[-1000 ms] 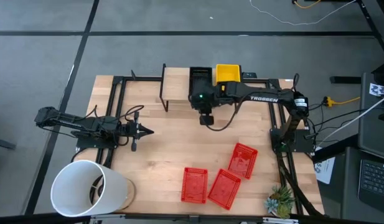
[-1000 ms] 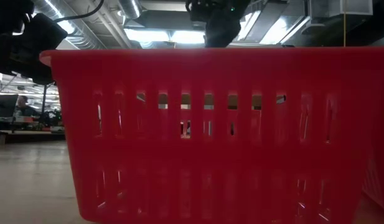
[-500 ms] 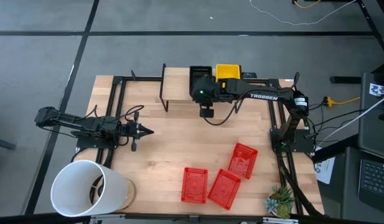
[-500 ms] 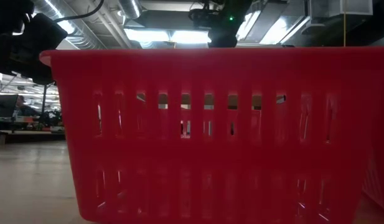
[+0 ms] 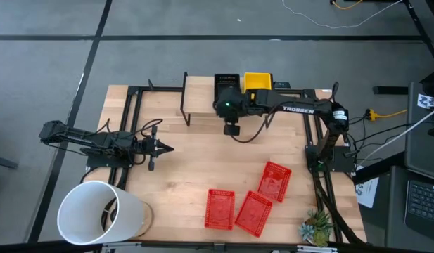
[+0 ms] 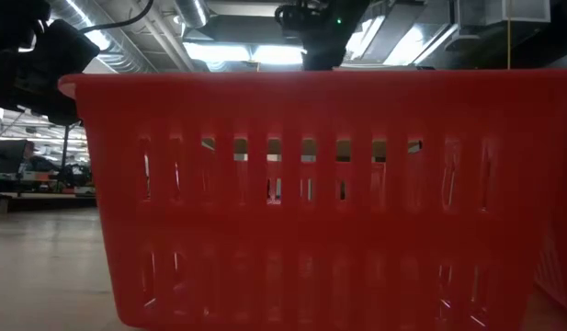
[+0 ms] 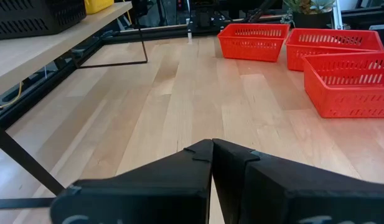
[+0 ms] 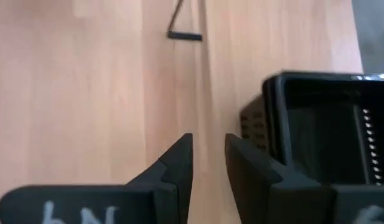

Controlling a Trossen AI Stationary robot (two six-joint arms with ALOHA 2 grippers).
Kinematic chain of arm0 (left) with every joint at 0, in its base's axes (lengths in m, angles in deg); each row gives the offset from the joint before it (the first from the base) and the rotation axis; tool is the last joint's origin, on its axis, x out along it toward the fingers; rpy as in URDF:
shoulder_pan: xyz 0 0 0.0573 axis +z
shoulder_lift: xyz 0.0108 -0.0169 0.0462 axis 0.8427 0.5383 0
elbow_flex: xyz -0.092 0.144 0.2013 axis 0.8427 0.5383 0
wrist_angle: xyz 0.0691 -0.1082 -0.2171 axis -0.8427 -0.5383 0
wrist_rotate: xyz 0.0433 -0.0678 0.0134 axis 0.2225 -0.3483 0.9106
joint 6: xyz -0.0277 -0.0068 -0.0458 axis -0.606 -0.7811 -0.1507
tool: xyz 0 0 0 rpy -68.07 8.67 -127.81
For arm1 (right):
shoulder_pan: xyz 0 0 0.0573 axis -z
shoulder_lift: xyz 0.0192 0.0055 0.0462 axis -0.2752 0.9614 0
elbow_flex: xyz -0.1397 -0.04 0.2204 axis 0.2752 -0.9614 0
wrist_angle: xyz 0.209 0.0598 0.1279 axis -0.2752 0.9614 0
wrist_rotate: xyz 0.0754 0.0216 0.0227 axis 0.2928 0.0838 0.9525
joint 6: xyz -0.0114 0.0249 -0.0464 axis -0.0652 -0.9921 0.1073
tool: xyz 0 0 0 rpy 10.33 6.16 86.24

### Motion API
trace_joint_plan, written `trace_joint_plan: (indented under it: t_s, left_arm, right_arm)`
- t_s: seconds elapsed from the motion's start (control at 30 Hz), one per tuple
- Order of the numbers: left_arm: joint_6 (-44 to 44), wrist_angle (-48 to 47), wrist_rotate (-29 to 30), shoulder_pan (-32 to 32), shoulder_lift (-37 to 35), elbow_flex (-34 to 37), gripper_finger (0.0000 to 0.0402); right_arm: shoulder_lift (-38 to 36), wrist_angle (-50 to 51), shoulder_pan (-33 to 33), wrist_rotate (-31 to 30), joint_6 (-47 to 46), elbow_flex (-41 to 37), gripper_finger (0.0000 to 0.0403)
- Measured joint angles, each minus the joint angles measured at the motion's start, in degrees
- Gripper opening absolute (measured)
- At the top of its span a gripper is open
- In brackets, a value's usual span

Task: Stack baskets on shelf by color
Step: Adjust the red baskets

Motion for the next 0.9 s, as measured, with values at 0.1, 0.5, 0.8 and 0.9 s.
trace_joint_plan:
  t_s: [0.1, 0.5, 0.8, 0.9]
  left_arm:
    - [0.0, 0.0, -0.01, 0.0, 0.0, -0.01, 0.0]
    - [-0.01, 0.0, 0.0, 0.01, 0.02, 0.0, 0.0]
    - [-0.09, 0.08, -0.34, 0.0, 0.02, -0.02, 0.0]
    - [-0.09, 0.16, -0.36, 0.0, 0.01, -0.05, 0.0]
  right_arm:
    - [0.0, 1.89, -1.77, 1.59, -3.61, 2.32, 0.0094]
    - [-0.55, 40.72, -11.68, 14.33, -26.84, 9.14, 0.0094]
    - [-4.01, 30.01, -27.14, 18.53, -38.83, -12.78, 0.0094]
    - [-4.07, 25.35, -31.42, 19.37, -43.68, -20.86, 0.0094]
